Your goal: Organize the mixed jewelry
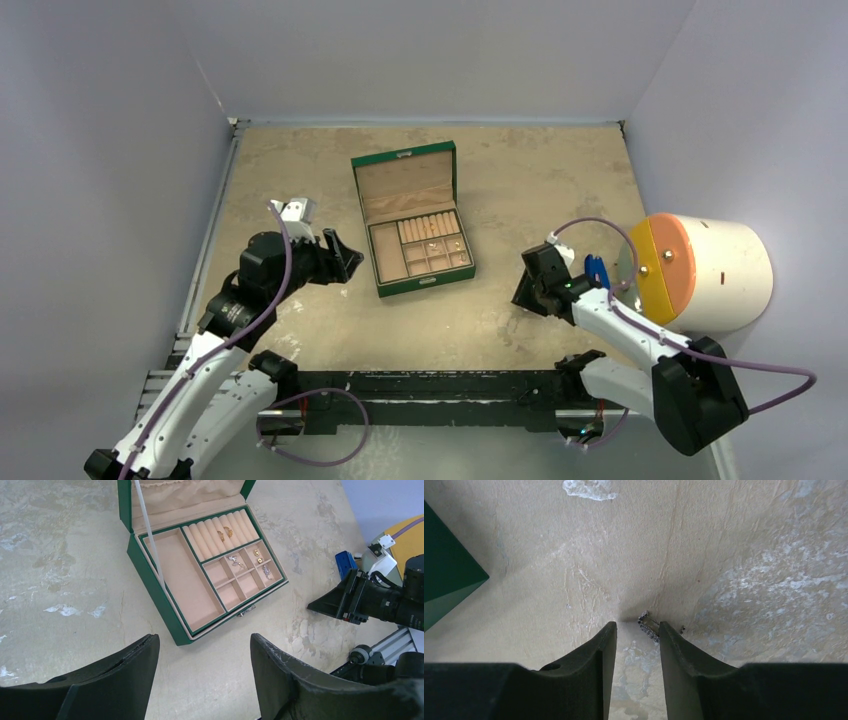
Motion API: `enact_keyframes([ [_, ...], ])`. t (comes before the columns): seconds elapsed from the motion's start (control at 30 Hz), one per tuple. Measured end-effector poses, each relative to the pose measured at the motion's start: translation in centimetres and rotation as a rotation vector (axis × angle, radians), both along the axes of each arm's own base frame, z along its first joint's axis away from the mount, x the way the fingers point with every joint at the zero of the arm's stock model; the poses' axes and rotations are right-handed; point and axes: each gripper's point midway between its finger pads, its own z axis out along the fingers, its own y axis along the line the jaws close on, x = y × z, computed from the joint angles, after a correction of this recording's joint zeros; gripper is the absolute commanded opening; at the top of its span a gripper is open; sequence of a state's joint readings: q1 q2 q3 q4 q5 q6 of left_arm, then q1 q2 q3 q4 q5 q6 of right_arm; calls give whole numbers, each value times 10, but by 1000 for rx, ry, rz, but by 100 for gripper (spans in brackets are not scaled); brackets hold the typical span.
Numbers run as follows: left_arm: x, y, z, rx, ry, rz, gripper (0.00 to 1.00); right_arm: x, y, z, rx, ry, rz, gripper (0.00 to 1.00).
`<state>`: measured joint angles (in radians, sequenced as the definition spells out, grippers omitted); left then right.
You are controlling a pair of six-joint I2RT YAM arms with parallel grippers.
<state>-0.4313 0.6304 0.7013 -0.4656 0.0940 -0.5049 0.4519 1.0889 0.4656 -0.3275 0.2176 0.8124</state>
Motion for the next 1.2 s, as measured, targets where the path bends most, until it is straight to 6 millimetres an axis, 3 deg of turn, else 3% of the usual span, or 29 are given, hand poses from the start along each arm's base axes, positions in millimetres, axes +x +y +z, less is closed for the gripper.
enact_keyframes([
  [0.37, 0, 0, 0, -3, 0, -1, 66, -7, 12, -1, 34, 18, 35, 27],
  [0.73, -1, 1, 2, -6, -7, -1, 66, -13, 20, -3, 54, 31, 61, 0],
  [1.03, -1, 1, 4, -9, -14, -1, 66, -14, 23, -2, 59, 28, 71, 0],
  [1.2, -1, 1, 4, -9, -14, -1, 66, -11, 27, 9, 83, -9, 86, 0],
])
